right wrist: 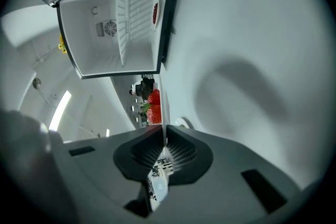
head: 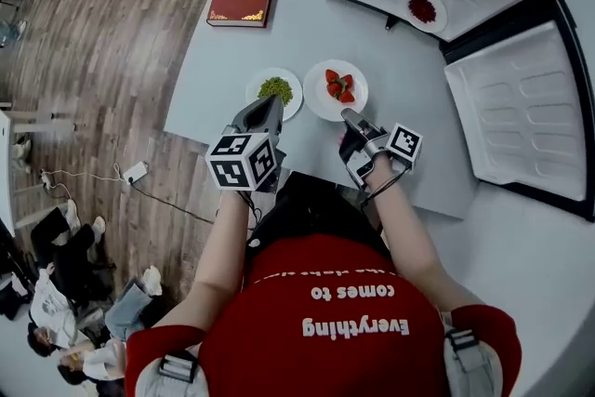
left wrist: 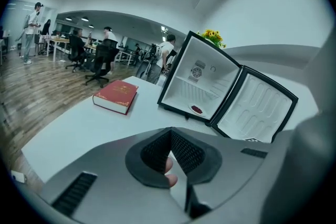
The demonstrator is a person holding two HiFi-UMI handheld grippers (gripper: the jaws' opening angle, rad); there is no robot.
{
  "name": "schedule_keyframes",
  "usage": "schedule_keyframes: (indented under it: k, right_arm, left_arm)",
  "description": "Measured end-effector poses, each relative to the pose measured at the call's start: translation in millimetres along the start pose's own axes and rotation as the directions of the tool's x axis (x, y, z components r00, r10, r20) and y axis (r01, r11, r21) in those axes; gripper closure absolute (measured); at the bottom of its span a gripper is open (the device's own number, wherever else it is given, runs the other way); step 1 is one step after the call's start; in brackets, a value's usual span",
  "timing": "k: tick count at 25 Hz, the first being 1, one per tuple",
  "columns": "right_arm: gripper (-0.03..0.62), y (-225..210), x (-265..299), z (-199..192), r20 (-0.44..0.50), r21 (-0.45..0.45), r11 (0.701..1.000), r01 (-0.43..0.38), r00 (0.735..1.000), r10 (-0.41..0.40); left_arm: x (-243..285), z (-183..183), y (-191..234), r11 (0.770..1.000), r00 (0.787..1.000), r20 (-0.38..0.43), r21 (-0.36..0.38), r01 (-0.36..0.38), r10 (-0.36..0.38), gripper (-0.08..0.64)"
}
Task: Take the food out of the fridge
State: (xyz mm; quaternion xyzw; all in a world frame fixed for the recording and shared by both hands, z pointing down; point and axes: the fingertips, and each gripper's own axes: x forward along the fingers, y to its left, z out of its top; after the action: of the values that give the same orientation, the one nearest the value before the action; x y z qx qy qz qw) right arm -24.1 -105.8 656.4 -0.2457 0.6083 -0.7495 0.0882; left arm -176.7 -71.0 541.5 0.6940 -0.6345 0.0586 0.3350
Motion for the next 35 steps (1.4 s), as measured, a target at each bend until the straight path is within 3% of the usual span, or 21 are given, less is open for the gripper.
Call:
schedule_keyframes:
  k: [8, 12, 15, 16, 20, 22, 24, 25, 27, 30, 32, 33, 35]
  right_arm:
    - [0.566, -57, 6, -2, 0.012, 0.002, 0.978, 0.210, 0.978, -0.210]
    - [0.565, -69, 7, -5, 0.012, -0.054, 0.954, 0.295, 0.955, -0.295]
    - [0.554, -85, 6, -11, -0.030, -0.136, 0.892, 0.432, 0.898, -0.439]
    - [0.522, -87, 7, -13, -0.047, -0.171, 0.870, 0.462, 0.878, -0.476]
    - [0.396, -80, 10, -21, -0.075, -0.312, 0.791, 0.526, 0.817, -0.572]
    - [0.385, -81, 0, -24, -0.059, -0.363, 0.732, 0.576, 0.770, -0.635]
    - [0.385, -79, -14, -27, -0.037, -0.387, 0.696, 0.604, 0.745, -0.667]
    - [0.385, -76, -20, -28, -0.032, -0.386, 0.697, 0.604, 0.747, -0.664]
    - [0.387, -67, -29, -30, -0.030, -0.353, 0.738, 0.575, 0.781, -0.623]
    - [0.388, -41, -33, -34, -0.042, -0.282, 0.845, 0.455, 0.874, -0.484]
    - [0.392, -18, -35, -32, -0.034, -0.262, 0.900, 0.348, 0.929, -0.369]
    - [0.409, -8, -38, -29, -0.019, -0.257, 0.918, 0.303, 0.948, -0.318]
    - [0.554, 11, -46, -18, 0.027, -0.243, 0.942, 0.232, 0.972, -0.233]
  left_arm:
    - [-26, -26, 26, 0.997, 0.998, -0.007, -0.049, -0.062, 0.062, 0.558]
    - [-36, -34, 34, 0.995, 0.997, -0.008, -0.061, -0.073, 0.073, 0.558]
    - [-42, -40, 36, 0.995, 0.997, -0.011, -0.067, -0.074, 0.073, 0.558]
    - [-43, -41, 36, 0.995, 0.997, -0.010, -0.066, -0.071, 0.071, 0.558]
    - [-44, -39, 32, 0.997, 0.999, -0.007, -0.056, -0.053, 0.053, 0.558]
    - [-44, -35, 29, 0.998, 0.999, -0.002, -0.041, -0.044, 0.044, 0.558]
    - [-44, -28, 25, 0.999, 1.000, 0.009, -0.020, -0.030, 0.030, 0.558]
    - [-43, -22, 23, 1.000, 1.000, 0.017, -0.012, -0.020, 0.020, 0.558]
    - [-42, -10, 20, 1.000, 1.000, 0.027, -0.003, 0.000, 0.000, 0.558]
    - [-37, 6, 8, 0.999, 0.998, 0.041, 0.001, 0.036, -0.036, 0.558]
    - [-29, 17, -6, 0.997, 0.996, 0.049, 0.021, 0.071, -0.072, 0.558]
    - [-24, 20, -16, 0.995, 0.994, 0.049, 0.038, 0.091, -0.093, 0.558]
    - [-11, 26, -37, 0.988, 0.989, 0.038, 0.077, 0.136, -0.140, 0.558]
